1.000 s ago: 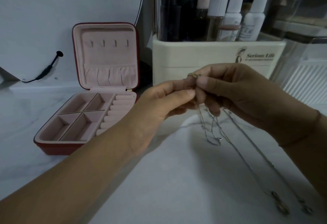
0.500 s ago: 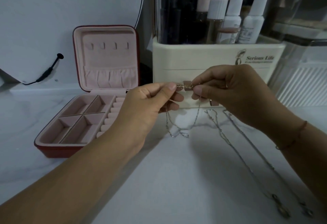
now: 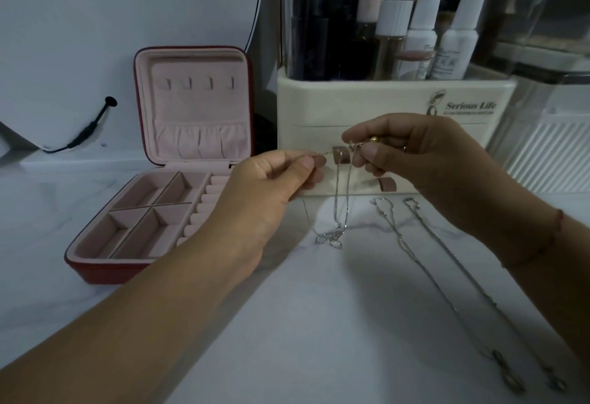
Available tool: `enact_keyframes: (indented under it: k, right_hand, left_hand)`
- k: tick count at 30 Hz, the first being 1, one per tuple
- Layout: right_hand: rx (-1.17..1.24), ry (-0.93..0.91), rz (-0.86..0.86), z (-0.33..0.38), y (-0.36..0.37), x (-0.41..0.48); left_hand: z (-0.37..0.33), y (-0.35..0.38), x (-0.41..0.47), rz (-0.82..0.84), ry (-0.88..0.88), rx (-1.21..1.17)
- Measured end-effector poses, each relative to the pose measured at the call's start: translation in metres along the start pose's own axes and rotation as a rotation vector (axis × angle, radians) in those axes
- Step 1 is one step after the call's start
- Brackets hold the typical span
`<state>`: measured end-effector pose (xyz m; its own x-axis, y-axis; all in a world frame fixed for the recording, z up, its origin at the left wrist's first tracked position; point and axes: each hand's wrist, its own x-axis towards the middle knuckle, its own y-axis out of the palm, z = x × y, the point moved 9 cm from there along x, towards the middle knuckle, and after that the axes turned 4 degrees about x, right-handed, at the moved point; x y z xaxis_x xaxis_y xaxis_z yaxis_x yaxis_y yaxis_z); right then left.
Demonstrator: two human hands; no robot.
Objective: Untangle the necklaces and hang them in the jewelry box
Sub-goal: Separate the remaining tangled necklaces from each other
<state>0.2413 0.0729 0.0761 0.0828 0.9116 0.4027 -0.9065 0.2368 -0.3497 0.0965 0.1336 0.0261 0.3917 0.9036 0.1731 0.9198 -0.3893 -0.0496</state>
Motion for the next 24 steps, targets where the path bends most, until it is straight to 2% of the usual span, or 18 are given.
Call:
enact_keyframes:
  k: [6,11,16,21,24]
  right_hand:
    - [0.034,-0.008,-0.015,0.001,0.001,0.001]
    - [0.056,-0.015,0.006,0.000,0.008,0.000]
    - [0.075,-0.030,0.035,0.002,0.012,0.000]
    - [0.079,-0.044,0.047,0.004,0.015,-0.001]
    - [0.080,-0.033,0.046,0.002,0.014,-0.001]
  left_hand:
    - [0.002,0.005,-0.002,0.046,-0.055,0.001]
    - [0.006,0.014,-0.004,0.104,-0.098,-0.091]
    - [-0.001,0.019,-0.008,0.143,0.001,0.073]
    - [-0.006,0.013,-0.007,0.082,0.061,0.071]
    - [-0.004,0.014,-0.006,0.104,0.047,0.054]
